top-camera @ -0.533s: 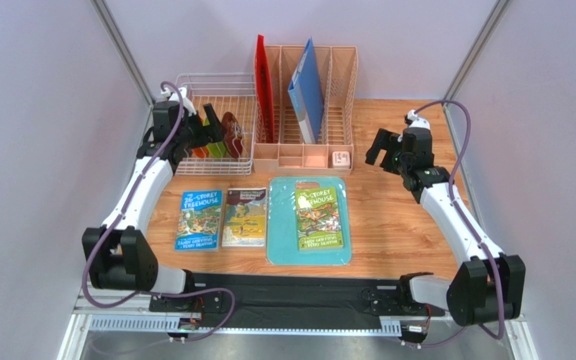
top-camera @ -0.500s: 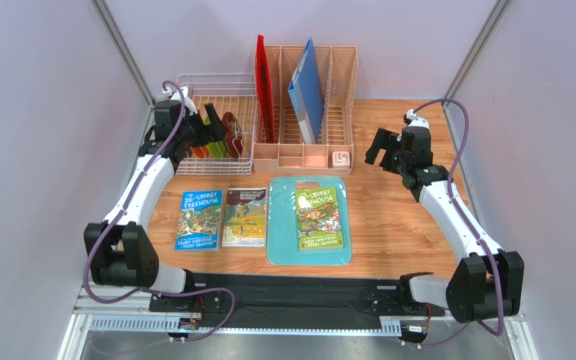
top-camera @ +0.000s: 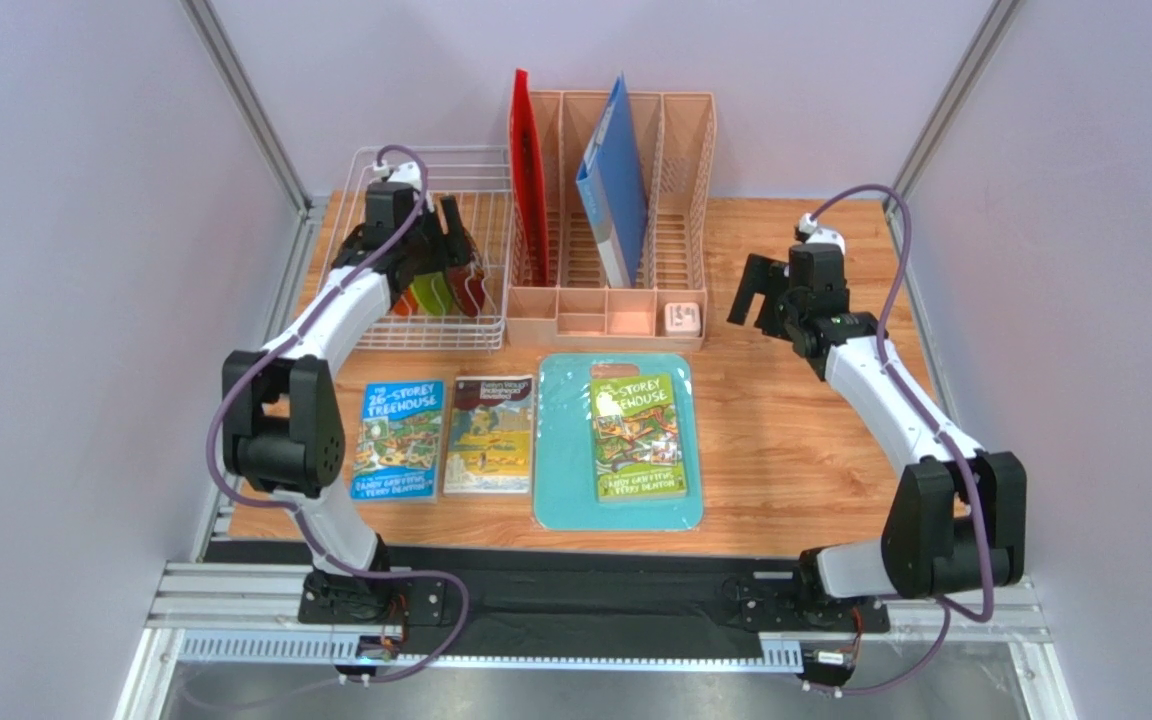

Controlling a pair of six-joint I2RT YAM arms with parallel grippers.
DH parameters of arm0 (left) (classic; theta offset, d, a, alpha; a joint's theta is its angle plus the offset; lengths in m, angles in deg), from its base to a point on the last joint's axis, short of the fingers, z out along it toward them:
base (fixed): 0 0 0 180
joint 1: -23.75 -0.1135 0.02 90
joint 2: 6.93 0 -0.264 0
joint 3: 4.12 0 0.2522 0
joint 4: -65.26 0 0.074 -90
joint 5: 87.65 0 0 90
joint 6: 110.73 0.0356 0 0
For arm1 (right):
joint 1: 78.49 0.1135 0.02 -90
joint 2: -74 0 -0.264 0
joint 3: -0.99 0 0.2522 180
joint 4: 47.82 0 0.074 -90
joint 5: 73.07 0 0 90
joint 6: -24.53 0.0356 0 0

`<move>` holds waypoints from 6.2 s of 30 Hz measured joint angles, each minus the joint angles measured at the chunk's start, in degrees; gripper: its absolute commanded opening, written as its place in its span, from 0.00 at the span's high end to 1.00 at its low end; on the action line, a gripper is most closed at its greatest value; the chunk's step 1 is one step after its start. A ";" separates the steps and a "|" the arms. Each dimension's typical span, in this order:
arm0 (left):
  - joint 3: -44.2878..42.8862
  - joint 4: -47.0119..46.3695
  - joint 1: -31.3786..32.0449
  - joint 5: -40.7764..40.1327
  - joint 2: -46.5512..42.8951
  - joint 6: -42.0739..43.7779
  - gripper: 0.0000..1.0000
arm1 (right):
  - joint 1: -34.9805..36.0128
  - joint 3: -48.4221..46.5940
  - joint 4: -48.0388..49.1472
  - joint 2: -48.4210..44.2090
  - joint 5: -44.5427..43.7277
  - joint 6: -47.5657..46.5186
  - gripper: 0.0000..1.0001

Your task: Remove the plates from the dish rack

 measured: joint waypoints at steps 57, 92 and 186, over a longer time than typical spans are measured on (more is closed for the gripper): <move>11.23 6.75 15.76 -5.49 -22.43 -8.31 1.00 | 9.05 4.33 3.67 -8.11 23.39 6.80 0.00; 31.71 -22.40 22.95 6.27 -22.82 -26.43 1.00 | 13.18 14.95 32.24 0.33 38.38 23.69 1.00; 0.46 -2.03 -0.22 -20.83 6.34 4.00 1.00 | -13.66 13.99 -10.47 -18.21 -7.17 11.19 0.35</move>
